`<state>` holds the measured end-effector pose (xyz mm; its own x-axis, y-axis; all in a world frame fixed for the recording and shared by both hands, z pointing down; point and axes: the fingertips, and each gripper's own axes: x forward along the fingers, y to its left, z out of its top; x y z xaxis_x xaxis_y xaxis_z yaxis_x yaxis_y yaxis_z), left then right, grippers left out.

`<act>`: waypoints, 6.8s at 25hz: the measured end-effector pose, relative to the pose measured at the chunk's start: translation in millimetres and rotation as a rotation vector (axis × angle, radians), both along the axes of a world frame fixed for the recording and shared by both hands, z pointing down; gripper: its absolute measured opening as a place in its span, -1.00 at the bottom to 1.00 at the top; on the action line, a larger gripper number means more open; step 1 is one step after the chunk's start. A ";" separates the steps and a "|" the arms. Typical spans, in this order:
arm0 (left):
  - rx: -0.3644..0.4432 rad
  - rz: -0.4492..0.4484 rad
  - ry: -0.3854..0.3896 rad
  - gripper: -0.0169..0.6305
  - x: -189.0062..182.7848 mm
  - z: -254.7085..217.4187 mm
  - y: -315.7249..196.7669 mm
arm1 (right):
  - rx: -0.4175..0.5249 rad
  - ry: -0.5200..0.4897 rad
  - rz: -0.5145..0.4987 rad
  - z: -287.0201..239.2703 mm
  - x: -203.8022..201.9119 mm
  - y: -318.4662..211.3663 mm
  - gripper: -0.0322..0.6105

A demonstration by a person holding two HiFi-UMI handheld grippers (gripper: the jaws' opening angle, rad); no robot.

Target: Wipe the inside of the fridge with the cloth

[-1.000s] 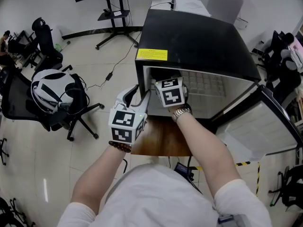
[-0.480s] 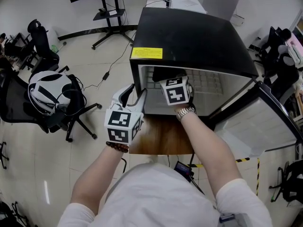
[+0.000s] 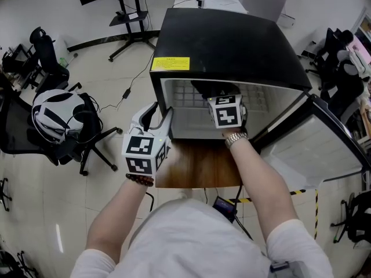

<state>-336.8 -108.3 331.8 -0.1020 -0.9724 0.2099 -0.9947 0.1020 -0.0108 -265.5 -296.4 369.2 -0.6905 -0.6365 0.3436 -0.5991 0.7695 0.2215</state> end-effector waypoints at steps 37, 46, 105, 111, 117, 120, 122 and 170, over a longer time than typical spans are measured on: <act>-0.002 -0.020 0.006 -0.44 -0.7 0.5 -0.5 | -0.020 -0.024 0.257 -7.9 122.7 -68.0 -0.74; 0.001 -0.016 0.011 -0.43 0.0 0.4 -0.8 | 0.024 -0.119 0.070 -40.6 65.8 -3.0 -0.74; 0.021 0.051 0.079 -0.44 19.9 6.3 6.1 | -0.006 0.004 0.215 10.5 143.1 7.9 -0.74; -0.004 0.066 0.097 -0.44 38.0 17.0 8.4 | -0.016 0.001 0.250 9.4 162.8 -2.6 -0.74; -0.003 0.115 0.093 -0.44 63.9 14.6 -1.4 | -0.023 -0.020 0.229 6.2 167.6 -5.8 -0.74; 0.006 0.199 0.098 -0.49 82.4 12.4 -9.9 | -0.013 -0.087 0.131 -5.9 159.4 9.3 -0.74; 0.010 0.260 0.102 -0.49 96.4 9.1 -18.8 | 0.000 -0.118 0.061 -17.6 159.5 20.3 -0.74; 0.130 0.860 0.133 -0.73 277.2 -26.4 -67.1 | -0.004 -0.134 -0.527 -73.3 244.0 129.5 -0.67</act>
<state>-59.6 -175.4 305.4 0.6938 -0.7184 0.0501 -0.7200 -0.6905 0.0701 -21.4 -166.9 295.9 -0.9536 -0.1914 0.2324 -0.1550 0.9738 0.1663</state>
